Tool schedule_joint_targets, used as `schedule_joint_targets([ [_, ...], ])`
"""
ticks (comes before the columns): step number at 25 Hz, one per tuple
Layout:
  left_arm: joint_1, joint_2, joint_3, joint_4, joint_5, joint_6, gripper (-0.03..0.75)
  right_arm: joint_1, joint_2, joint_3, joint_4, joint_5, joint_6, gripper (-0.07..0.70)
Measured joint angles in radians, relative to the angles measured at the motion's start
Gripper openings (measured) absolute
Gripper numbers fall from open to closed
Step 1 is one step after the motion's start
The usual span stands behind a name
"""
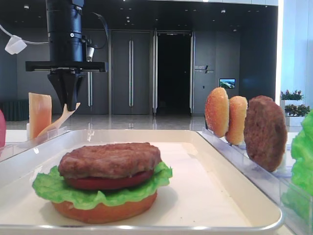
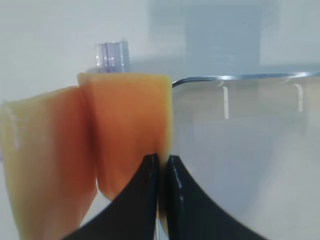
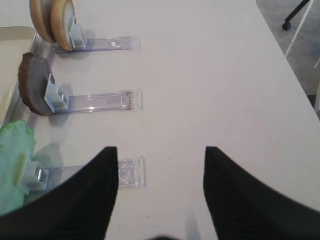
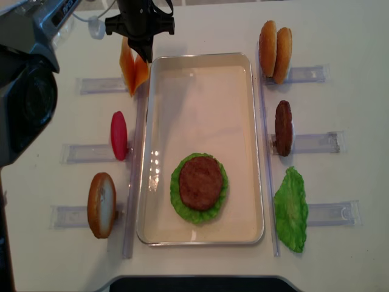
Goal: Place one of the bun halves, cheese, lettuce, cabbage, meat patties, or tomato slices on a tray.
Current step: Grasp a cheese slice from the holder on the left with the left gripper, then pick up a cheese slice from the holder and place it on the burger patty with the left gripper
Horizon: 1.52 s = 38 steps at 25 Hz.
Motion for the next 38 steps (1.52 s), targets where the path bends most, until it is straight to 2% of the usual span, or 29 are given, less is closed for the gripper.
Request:
schedule_joint_targets([
  [25,0.001,-0.146,0.001,-0.013,0.004,0.027,0.016,0.0,0.0,0.0,0.0,0.0,0.0,0.398],
  [29,0.001,-0.178,0.001,-0.06,0.004,0.039,0.016,0.0,0.0,0.0,0.0,0.0,0.0,0.398],
  [38,0.001,-0.25,0.001,-0.262,0.005,0.052,0.016,0.0,0.0,0.0,0.0,0.0,0.0,0.398],
])
